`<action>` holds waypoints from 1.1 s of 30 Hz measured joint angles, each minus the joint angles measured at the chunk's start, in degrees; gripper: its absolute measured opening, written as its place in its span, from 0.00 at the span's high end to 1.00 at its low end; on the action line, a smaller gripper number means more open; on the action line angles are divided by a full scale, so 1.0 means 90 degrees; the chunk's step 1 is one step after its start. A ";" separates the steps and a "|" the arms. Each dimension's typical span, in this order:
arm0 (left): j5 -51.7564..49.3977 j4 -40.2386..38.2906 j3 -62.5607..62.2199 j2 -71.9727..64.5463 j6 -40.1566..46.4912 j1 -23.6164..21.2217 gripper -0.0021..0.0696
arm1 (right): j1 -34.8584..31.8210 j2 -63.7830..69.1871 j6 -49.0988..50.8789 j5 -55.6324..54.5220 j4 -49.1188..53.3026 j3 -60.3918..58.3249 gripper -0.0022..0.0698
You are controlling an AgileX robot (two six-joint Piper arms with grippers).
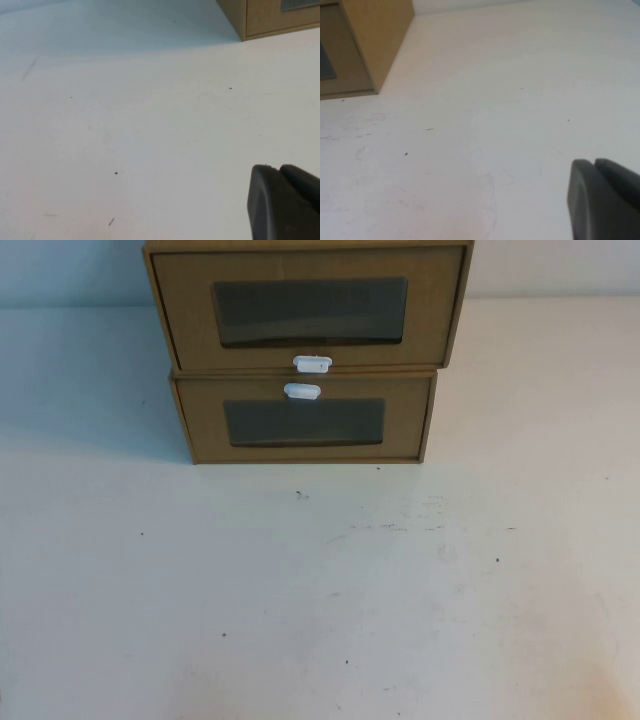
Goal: Open the shoe box
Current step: 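Pull the top drawer of the cardboard box fully open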
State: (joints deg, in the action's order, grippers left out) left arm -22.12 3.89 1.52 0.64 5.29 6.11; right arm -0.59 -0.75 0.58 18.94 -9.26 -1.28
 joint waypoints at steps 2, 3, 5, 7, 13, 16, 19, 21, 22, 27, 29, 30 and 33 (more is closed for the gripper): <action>0.0000 0.0017 0.0000 0.0000 0.0000 0.0000 0.98 | 0.0000 0.0000 0.0000 0.0000 0.0000 0.0000 0.99; 0.0000 0.0017 0.0000 0.0000 0.0000 0.0000 0.98 | 0.0000 0.0000 0.0000 0.0000 0.0000 0.0000 0.99; 0.0024 0.0017 0.0000 0.0000 0.0000 0.0000 0.98 | 0.0000 0.0000 0.0000 0.0000 -0.0016 0.0000 0.99; 0.0163 0.0017 0.0000 0.0000 0.0014 0.0000 0.98 | 0.0000 0.0000 0.0000 -0.0050 -0.0016 0.0000 0.99; 0.1138 0.0020 0.0000 0.0000 0.0014 0.0000 0.98 | 0.0000 0.0000 0.0000 -0.0925 -0.0026 0.0000 0.99; 0.1937 0.0020 0.0000 0.0000 0.0014 0.0000 0.98 | 0.0000 0.0000 0.0000 -0.1692 -0.0033 0.0000 0.99; 0.2877 0.0020 0.0000 0.0000 0.0014 0.0000 0.98 | 0.0000 0.0000 0.0000 -0.2487 -0.0042 0.0000 0.99; 0.3435 0.0020 0.0000 0.0000 0.0014 0.0000 0.98 | 0.0000 0.0000 0.0000 -0.3077 -0.0048 0.0000 0.99; 0.3744 0.0031 0.0000 0.0000 0.0014 0.0000 0.98 | 0.0000 0.0000 0.0000 -0.3383 -0.0048 0.0000 0.99; 0.4882 0.0031 0.0000 0.0000 0.0014 0.0000 0.98 | 0.0000 0.0000 0.0000 -0.4421 -0.0063 0.0000 0.99; 0.5017 0.0043 0.0000 0.0000 0.0014 0.0000 0.98 | 0.0000 -0.0002 0.0000 -0.4547 -0.0072 0.0000 0.99; 0.5050 0.0043 0.0000 0.0000 0.0014 0.0000 0.98 | 0.0000 -0.0002 0.0000 -0.4571 -0.0072 0.0000 0.99; 0.5085 0.0043 0.0000 0.0000 0.0014 0.0000 0.98 | 0.0000 -0.0002 0.0000 -0.4682 -0.0105 0.0000 0.99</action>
State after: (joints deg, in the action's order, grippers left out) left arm 23.65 4.28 1.52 0.64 5.41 6.11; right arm -0.59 -0.77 0.58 -23.20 -10.20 -1.28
